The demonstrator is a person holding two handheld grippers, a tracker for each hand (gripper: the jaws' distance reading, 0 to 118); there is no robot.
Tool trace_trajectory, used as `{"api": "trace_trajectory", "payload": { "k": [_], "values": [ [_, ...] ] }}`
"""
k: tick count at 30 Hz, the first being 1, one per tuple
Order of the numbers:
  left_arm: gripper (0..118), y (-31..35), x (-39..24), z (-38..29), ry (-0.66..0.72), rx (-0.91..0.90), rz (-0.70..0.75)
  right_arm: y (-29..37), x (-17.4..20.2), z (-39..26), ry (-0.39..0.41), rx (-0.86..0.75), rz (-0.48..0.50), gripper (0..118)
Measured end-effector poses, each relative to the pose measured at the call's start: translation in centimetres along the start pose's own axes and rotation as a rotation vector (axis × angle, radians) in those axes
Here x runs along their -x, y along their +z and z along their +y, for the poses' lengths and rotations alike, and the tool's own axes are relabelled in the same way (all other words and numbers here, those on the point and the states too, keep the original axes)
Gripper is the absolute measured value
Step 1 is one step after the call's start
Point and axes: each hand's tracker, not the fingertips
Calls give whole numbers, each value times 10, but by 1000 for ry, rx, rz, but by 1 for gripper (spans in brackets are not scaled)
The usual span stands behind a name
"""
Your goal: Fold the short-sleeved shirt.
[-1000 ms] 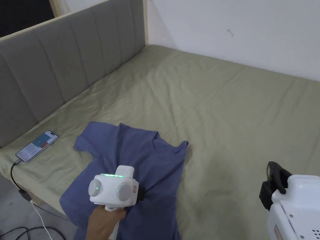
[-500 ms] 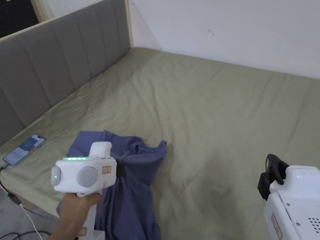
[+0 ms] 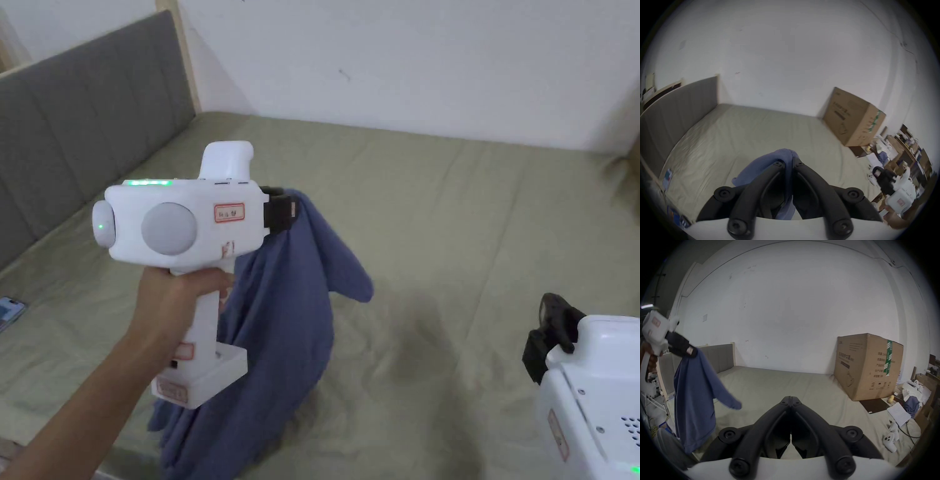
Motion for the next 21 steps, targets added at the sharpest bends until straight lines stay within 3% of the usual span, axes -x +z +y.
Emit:
{"api": "trace_trajectory", "payload": {
  "k": [11, 15, 21],
  "values": [
    [7, -64, -131, 14, -137, 38, -264, 34, -57, 7, -14, -28, -167, 0],
    [7, -92, -162, -17, -134, 131, -342, 43, -75, 5, -16, -25, -214, 0],
    [7, -142, -168, -99, -156, 326, -333, 48, -88, 0, -20, -5, -256, 0]
  ]
}}
